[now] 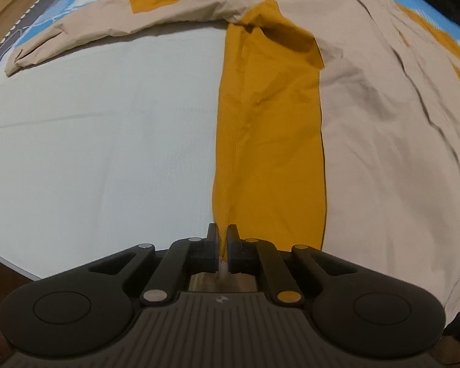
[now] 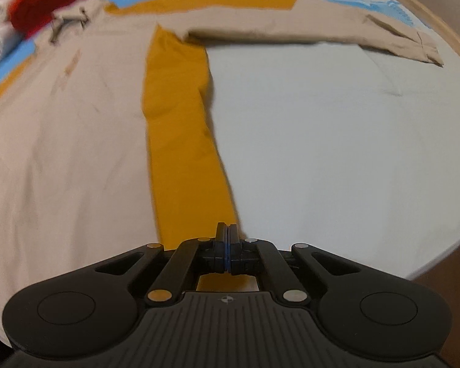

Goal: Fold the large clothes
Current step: 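Close the left tool on the hem while the right tool grips the hem too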

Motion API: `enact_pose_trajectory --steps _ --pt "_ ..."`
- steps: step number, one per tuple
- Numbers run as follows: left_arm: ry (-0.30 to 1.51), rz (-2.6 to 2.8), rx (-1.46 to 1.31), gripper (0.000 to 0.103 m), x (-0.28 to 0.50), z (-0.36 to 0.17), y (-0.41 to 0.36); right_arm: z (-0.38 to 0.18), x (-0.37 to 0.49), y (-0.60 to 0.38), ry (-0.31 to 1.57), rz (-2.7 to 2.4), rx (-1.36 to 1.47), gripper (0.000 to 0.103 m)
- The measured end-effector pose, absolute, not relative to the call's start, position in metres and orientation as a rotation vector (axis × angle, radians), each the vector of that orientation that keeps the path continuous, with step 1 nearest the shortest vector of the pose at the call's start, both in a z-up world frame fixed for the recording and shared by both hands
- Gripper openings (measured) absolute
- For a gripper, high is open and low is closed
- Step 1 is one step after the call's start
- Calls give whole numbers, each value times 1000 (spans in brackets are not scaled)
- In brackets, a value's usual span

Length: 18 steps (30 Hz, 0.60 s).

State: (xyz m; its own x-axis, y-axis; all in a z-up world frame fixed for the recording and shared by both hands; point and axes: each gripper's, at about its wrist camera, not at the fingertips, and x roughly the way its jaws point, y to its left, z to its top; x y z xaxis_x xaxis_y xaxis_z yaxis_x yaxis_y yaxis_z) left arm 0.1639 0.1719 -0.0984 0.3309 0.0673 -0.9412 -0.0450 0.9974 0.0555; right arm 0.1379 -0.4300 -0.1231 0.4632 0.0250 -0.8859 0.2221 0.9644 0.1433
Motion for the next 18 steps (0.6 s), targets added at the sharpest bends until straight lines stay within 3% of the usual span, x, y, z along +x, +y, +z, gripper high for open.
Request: enact_pose_trajectory --steps 1,2,4,5,7,9,10,11,18 --pt "1211 75 8 8 163 -94 172 -121 138 -429 1072 -112 265 6" --pt "1194 77 6 12 163 -92 172 -122 139 -427 1072 -96 271 21" --pt "1169 78 3 21 164 -86 172 -128 143 -420 1090 -84 259 39" --pt "1157 73 -7 28 165 -84 172 -131 144 -418 1106 -83 255 41" --pt "1148 62 -14 30 166 -82 169 -140 144 -412 1141 -83 269 41" --pt "1149 64 -10 30 167 -81 168 -143 144 -407 1142 -85 241 39" --pt "1149 64 -12 30 167 -80 168 -143 144 -404 1136 -82 219 10" --pt "1149 63 -17 30 168 -79 168 -142 144 -400 1131 -70 209 0" --pt "1219 82 26 30 170 -86 164 -137 144 -421 1116 -245 185 0"
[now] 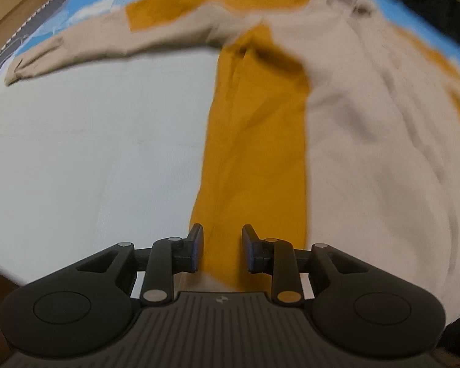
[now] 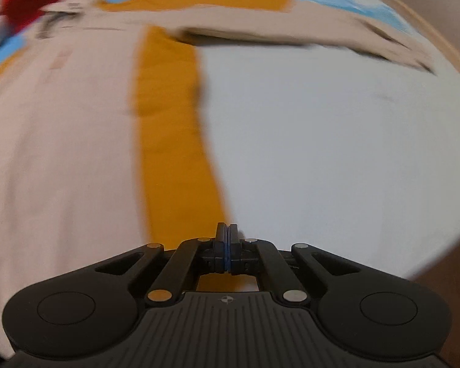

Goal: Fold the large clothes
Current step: 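Close the left tool on the hem while the right tool grips the hem too, then lift the hem with both tools, fold it up toward the hood, open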

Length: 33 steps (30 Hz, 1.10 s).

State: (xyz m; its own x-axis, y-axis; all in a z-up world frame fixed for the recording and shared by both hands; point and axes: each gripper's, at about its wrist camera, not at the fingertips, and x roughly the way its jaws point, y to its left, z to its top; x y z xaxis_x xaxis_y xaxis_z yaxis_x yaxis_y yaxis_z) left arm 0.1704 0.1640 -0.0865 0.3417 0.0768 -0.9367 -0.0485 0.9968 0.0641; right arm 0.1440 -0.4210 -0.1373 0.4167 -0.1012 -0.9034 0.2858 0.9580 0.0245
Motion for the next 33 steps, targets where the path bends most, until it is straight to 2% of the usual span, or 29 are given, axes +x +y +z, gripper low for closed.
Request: enact_pose_trajectory --steps 2,4,5,7,10,11,12,13,14,20,23,25,27,29,31,33 --pt "1269 125 27 30 171 -96 168 -134 143 -427 1083 -268 217 1" --pt "1248 135 -1 30 171 -93 173 -128 143 -426 1037 -213 275 6" --pt "1229 142 -12 31 172 -90 175 -127 144 -423 1039 -180 288 25" --pt "1212 170 -22 38 173 -90 179 -131 146 -415 1065 -155 260 46" --pt "1250 178 -65 40 175 -99 185 -146 150 -405 1145 -140 196 45" --pt "1260 167 -86 38 176 -102 186 -145 150 -401 1142 -144 172 36" --pt "1265 148 -102 18 177 -103 186 -145 150 -399 1137 -137 155 24" --pt "1271 121 -114 7 176 -104 185 -143 150 -399 1131 -132 145 2" --pt "1268 106 -110 5 175 -103 183 -141 151 -400 1124 -126 151 0" --pt "1304 119 -80 4 165 -105 181 -138 148 -405 1119 -177 135 0" --pt "1296 150 -10 14 173 -104 174 -141 151 -395 1119 -194 123 1" --pt "1175 153 122 16 174 -88 156 -136 152 -392 1095 -227 117 3" --pt "1059 84 175 24 173 -72 138 -124 151 -387 1011 -238 79 4" --pt "1011 -18 122 25 174 -65 124 -110 149 -380 906 -218 57 8" --pt "1055 -47 60 28 182 -74 119 -101 149 -374 826 -211 68 8" --pt "1165 -24 3 37 194 -91 118 -92 150 -368 757 -227 78 8"
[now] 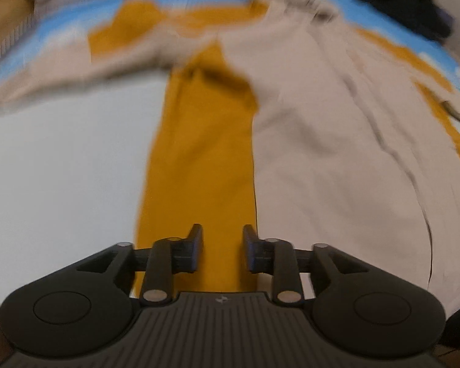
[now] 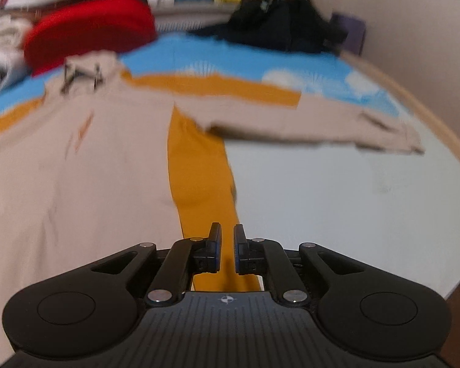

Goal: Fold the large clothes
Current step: 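Lift the hem with both tools, fold it up toward the hood, open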

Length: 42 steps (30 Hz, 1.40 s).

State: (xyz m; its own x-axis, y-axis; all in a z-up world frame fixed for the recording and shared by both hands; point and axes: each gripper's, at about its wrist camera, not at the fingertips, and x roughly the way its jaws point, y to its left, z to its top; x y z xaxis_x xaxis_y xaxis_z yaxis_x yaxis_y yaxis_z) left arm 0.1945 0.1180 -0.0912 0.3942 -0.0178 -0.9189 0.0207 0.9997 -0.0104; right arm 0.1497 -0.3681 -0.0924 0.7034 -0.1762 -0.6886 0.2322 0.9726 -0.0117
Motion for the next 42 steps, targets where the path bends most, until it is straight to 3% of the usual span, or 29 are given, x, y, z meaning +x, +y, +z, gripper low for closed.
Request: enact_pose_trajectory --steps 2,4,6,8,12,17,20,29,34,37,38,39,42 --pt "1212 36 -31 37 202 -98 122 -82 155 -362 711 -227 92 8" --pt "1124 66 -61 37 205 -81 123 -68 160 -351 656 -218 99 8" --pt "983 72 -64 54 207 -57 121 -53 166 -337 605 -191 81 10" --pt "861 105 -43 63 209 -39 119 -35 173 -321 548 -157 64 18" --pt "743 113 -103 63 218 -21 130 -3 186 -291 445 -94 72 24" --pt "626 134 -61 66 225 -1 132 26 202 -254 342 -40 82 44" --pt "595 145 -31 73 235 3 140 34 217 -233 307 -20 64 44" --pt "635 197 -96 73 276 -7 185 30 268 -210 259 13 86 44" --pt "664 247 -150 64 303 -21 222 2 293 -209 338 -22 45 44" --pt "673 274 -198 51 319 -30 254 -5 308 -217 399 -32 117 44" --pt "681 283 -219 40 324 -34 266 -7 312 -217 411 -22 122 44" --pt "689 291 -241 35 328 -38 277 -10 315 -216 421 -16 108 44" --pt "695 330 -310 32 337 -50 314 -20 318 -215 424 8 72 43"
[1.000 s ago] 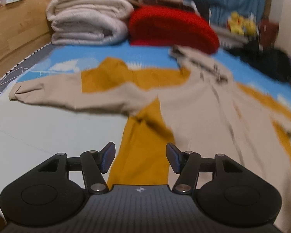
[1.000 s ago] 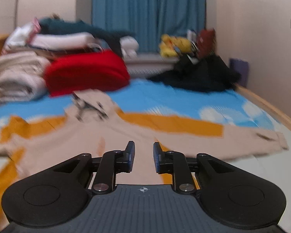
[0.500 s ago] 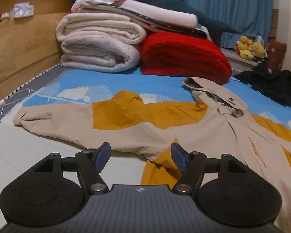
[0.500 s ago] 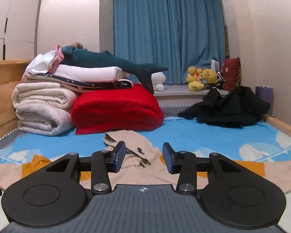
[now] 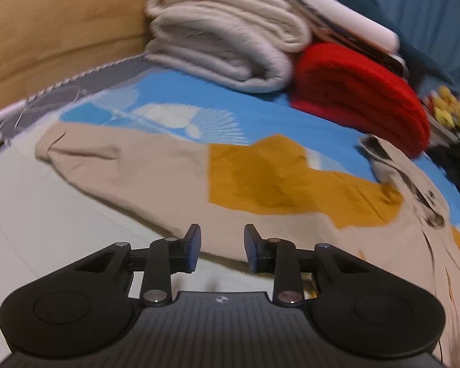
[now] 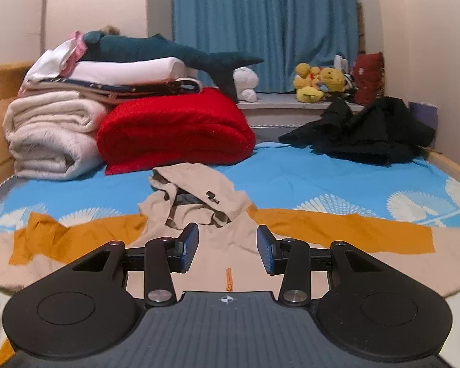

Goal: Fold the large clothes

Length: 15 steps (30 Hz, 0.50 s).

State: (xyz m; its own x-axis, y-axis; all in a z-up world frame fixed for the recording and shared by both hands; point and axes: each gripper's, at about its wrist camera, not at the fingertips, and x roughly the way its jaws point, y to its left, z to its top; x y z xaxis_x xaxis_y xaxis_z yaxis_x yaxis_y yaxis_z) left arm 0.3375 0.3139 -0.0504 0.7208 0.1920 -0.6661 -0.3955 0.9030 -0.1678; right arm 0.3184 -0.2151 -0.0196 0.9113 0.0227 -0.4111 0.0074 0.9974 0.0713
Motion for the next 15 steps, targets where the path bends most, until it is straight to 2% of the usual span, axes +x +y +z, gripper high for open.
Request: enact_pose_trajectory --steps 3,5,8,11,15 --pt "687 382 -361 32 345 -65 350 -32 322 -215 452 33 72 42" --pt "693 412 -396 32 351 -77 373 -40 328 -214 489 31 63 23" --pt "707 448 -492 43 357 -96 412 -48 335 -213 518 42 80 8" --pt "678 519 -613 48 358 -107 451 -53 340 -209 536 65 77 7" --pt "640 584 -743 61 360 -121 490 -59 344 -203 550 113 54 8"
